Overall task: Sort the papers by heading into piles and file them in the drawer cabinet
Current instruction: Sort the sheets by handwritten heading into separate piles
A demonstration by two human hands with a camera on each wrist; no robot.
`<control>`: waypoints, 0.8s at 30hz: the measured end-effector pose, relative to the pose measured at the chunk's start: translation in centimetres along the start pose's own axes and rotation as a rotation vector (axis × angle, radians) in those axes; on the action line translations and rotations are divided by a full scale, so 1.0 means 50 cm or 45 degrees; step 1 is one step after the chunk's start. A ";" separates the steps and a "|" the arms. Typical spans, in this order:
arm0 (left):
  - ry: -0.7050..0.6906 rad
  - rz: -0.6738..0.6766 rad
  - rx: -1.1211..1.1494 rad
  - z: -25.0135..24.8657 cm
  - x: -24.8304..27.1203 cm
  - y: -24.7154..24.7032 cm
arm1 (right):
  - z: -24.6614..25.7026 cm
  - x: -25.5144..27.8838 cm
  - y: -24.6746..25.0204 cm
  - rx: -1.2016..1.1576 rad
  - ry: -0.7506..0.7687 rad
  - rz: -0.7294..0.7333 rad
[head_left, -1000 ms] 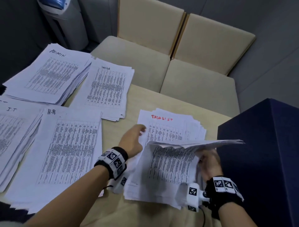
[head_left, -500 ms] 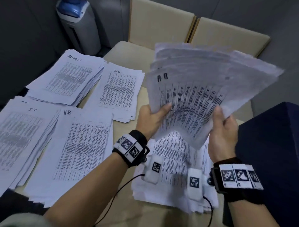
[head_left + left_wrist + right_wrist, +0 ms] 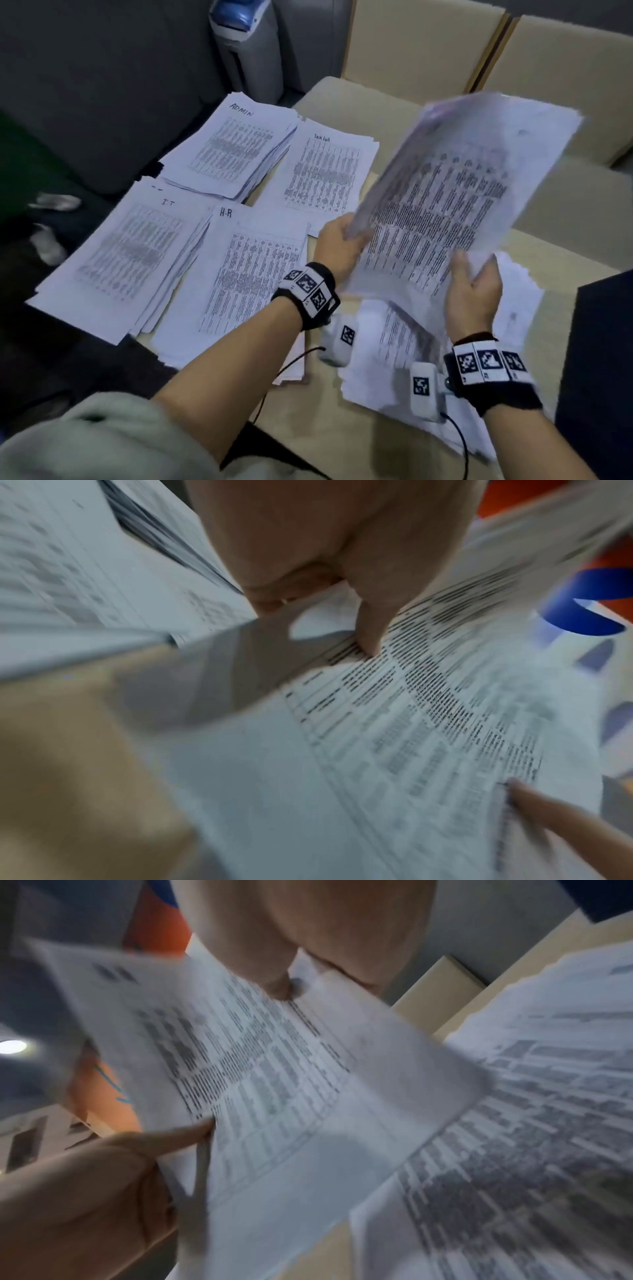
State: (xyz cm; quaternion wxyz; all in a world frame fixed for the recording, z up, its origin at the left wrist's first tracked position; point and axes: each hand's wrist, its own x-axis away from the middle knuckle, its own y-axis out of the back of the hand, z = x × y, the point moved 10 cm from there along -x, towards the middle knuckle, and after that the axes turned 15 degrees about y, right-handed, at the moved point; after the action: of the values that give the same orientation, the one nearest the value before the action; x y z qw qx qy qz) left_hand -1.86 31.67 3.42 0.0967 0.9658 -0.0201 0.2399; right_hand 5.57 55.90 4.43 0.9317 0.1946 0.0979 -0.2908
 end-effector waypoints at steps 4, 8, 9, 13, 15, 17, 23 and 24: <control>0.175 -0.091 0.017 0.071 -0.014 0.146 | 0.001 0.060 -0.096 -0.145 -0.133 0.171; 0.320 -0.160 -0.130 0.178 -0.023 0.322 | -0.059 0.167 -0.191 -0.297 -0.502 0.313; 0.351 -0.199 -0.193 0.207 -0.022 0.375 | -0.067 0.204 -0.222 -0.310 -0.589 0.396; 0.500 -0.317 -0.562 0.307 -0.017 0.538 | -0.103 0.348 -0.300 -0.117 -0.726 0.628; 0.506 -0.285 -0.775 0.327 -0.014 0.564 | -0.122 0.369 -0.307 0.038 -0.646 0.620; 0.480 -0.278 -0.988 0.334 -0.014 0.571 | -0.120 0.374 -0.314 0.202 -0.617 0.695; 0.400 -0.434 -1.515 0.290 -0.014 0.550 | -0.106 0.352 -0.286 0.030 -0.676 0.462; 0.282 -0.513 -1.597 0.258 -0.011 0.532 | -0.099 0.344 -0.270 0.011 -0.672 0.422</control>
State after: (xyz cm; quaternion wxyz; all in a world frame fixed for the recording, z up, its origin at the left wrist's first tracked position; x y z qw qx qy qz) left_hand 1.34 3.04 -3.30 0.6845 0.6810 0.0350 0.2578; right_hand 11.35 39.12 -9.23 0.9588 0.1297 -0.1816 -0.1759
